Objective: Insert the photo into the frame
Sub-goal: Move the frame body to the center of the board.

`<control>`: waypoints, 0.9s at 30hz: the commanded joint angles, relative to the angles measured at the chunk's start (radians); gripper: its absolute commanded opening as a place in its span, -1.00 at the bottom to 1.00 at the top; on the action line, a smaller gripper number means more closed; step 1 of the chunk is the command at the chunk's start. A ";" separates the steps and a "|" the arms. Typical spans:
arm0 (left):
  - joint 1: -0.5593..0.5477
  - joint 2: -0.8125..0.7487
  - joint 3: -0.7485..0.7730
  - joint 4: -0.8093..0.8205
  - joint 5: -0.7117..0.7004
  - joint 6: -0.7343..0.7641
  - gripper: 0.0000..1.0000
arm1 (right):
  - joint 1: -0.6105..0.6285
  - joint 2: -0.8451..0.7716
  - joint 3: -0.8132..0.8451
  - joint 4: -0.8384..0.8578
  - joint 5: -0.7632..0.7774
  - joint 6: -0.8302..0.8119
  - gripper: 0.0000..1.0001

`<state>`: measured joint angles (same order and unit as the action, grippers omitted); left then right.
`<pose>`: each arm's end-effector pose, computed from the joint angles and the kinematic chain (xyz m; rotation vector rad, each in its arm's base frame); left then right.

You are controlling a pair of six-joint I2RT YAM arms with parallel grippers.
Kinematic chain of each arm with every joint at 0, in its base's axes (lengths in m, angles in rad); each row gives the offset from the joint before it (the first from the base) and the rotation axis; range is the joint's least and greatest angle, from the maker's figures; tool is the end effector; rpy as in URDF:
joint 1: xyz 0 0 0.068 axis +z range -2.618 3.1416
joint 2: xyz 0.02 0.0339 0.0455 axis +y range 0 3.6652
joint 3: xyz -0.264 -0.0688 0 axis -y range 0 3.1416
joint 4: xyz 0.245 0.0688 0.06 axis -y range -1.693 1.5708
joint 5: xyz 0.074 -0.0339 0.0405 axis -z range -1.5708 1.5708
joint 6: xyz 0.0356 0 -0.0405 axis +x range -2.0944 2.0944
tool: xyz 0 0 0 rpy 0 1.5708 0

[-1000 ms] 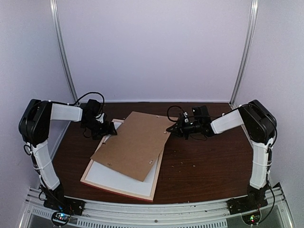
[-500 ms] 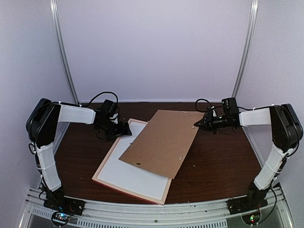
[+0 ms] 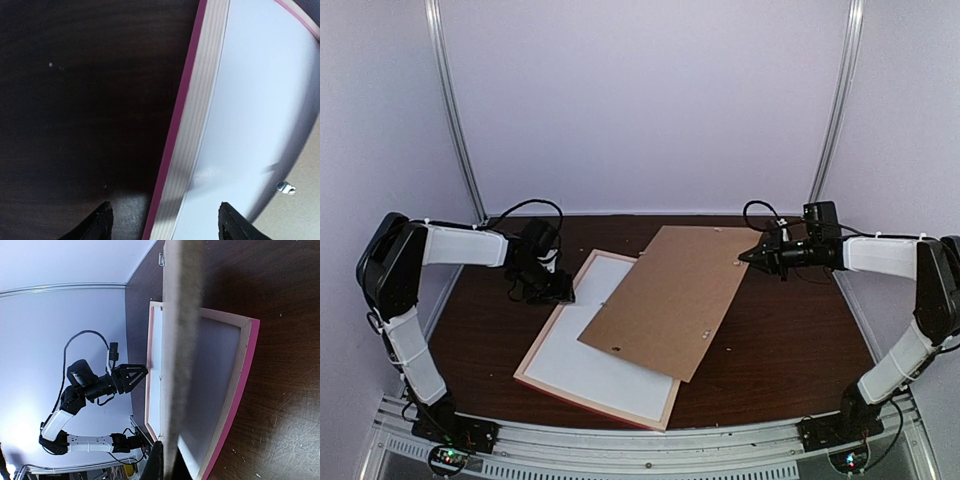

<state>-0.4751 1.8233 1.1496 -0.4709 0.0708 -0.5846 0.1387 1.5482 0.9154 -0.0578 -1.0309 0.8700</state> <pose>0.3191 -0.1670 0.1635 -0.1310 2.7801 -0.3894 0.3110 0.0742 0.2221 0.2509 2.3825 1.6749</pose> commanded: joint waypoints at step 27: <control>-0.090 -0.334 -0.511 0.366 0.405 -0.309 0.15 | 0.012 0.004 0.041 0.017 -0.105 0.038 -1.00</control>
<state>-0.5072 1.4975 0.6460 -0.1867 0.3935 -0.8383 0.1398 1.5501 0.9234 -0.1062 -1.0817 0.8955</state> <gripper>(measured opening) 0.584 0.021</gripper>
